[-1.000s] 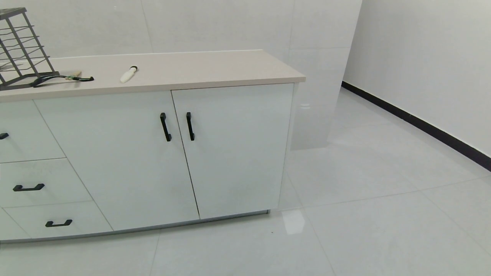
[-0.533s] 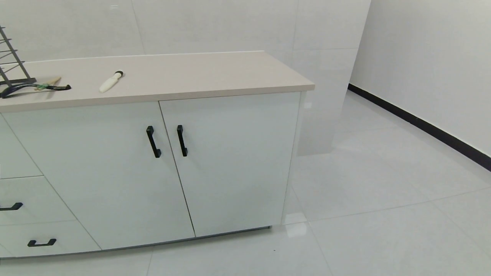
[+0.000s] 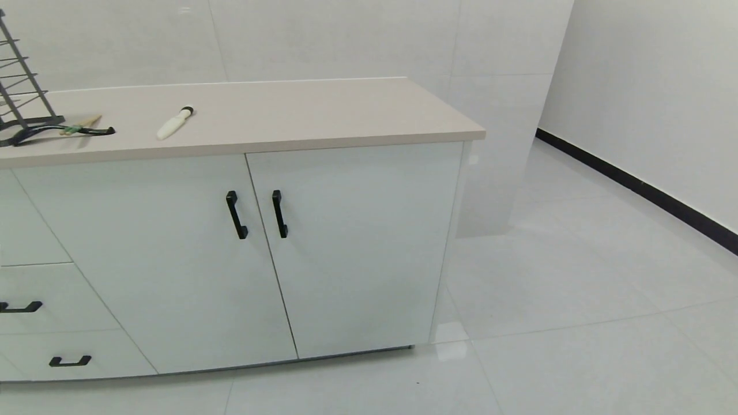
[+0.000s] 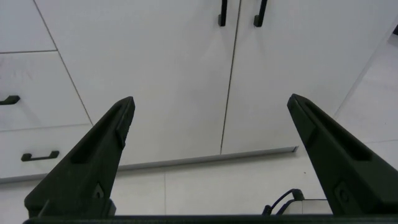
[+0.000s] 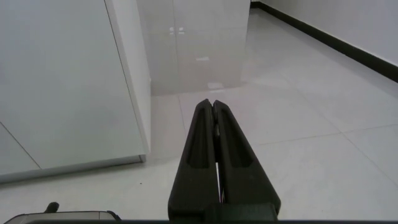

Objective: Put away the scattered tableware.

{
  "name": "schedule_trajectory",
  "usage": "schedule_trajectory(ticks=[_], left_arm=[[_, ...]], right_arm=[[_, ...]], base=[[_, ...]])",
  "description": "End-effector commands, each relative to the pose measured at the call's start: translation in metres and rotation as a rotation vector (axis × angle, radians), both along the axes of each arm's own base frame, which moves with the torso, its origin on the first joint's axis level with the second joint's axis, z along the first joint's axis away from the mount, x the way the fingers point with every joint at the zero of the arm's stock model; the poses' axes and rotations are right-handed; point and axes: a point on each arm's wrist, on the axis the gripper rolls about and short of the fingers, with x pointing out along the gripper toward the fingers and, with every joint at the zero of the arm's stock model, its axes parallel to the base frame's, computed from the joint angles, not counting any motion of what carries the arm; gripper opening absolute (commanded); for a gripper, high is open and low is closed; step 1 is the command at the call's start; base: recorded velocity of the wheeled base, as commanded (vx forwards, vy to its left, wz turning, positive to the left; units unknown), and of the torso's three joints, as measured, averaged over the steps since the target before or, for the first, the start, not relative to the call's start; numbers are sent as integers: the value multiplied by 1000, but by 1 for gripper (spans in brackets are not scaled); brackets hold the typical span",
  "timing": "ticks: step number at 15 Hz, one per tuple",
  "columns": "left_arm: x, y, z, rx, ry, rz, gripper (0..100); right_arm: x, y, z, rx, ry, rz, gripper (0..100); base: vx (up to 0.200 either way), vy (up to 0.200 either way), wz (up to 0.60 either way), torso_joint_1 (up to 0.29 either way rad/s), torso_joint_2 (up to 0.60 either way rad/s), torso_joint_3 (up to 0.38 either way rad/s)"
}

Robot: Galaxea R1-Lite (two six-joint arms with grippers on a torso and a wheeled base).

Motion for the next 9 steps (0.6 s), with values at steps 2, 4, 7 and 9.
schedule_trajectory(ticks=[2,4,7,9], left_arm=[[0,0,0,0,0,2,100],[0,0,0,-2,0,0,100],[0,0,0,-2,0,0,100],[0,0,0,0,0,0,100]], right_arm=[[0,0,0,0,1,0,0],[0,0,0,0,1,0,0],[0,0,0,0,1,0,0],[0,0,0,0,1,0,0]], base=[[0,0,600,0,2,5],[0,0,600,-2,7,5],[0,0,600,2,7,5],[100,100,0,1,1,4]])
